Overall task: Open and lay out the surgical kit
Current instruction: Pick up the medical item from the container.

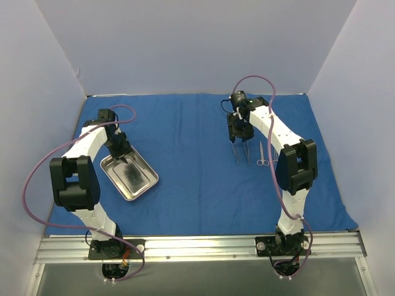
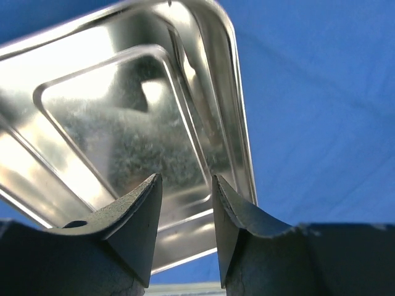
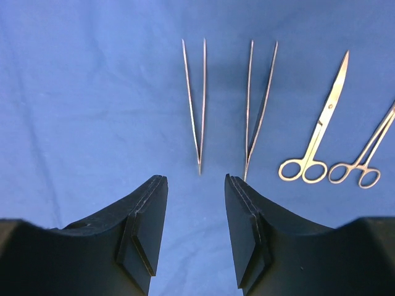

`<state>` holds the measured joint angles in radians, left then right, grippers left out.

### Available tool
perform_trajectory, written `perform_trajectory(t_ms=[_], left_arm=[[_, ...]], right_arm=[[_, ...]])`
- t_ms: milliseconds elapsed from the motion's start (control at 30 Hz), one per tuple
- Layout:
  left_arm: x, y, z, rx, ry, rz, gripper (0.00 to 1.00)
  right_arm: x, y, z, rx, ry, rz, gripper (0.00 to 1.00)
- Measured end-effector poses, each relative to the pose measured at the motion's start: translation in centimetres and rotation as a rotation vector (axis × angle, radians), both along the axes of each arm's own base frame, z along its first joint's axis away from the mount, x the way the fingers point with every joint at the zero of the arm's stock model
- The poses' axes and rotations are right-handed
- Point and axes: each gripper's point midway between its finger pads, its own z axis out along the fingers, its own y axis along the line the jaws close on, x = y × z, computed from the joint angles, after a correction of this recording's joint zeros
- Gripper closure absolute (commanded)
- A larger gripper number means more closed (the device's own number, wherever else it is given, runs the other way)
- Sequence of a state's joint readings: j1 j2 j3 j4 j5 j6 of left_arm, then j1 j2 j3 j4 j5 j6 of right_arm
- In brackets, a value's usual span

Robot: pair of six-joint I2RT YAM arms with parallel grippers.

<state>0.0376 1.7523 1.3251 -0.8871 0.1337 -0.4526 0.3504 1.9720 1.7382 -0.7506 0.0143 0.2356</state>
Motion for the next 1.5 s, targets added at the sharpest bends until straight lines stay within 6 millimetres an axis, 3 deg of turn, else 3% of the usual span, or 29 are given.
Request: perform_trajectory(t_ms=[233,567,1133,1500], left_arm=[[2.2,0.6,-1.8,0.009,-0.070,0.075,0.55],[3.4,1.3,-5.1,0.036,-0.081,0.165,0.59],[4.6,1.9,-5.4,0.061,-0.134,0.210,0.63],[3.9,1.8,-4.2,0.053,-0.158,0.227,0.64]], right_arm=[[-0.7,-0.8,-1.3,0.009,0.039,-0.015,0.58],[-1.5,-0.9,-0.3,0.045,0.022,-0.013,0.58],[-3.1,-1.0,-0.1,0.067,0.023,-0.012,0.59],[-3.4,-1.1,-0.2,0.067,0.026,-0.011,0.59]])
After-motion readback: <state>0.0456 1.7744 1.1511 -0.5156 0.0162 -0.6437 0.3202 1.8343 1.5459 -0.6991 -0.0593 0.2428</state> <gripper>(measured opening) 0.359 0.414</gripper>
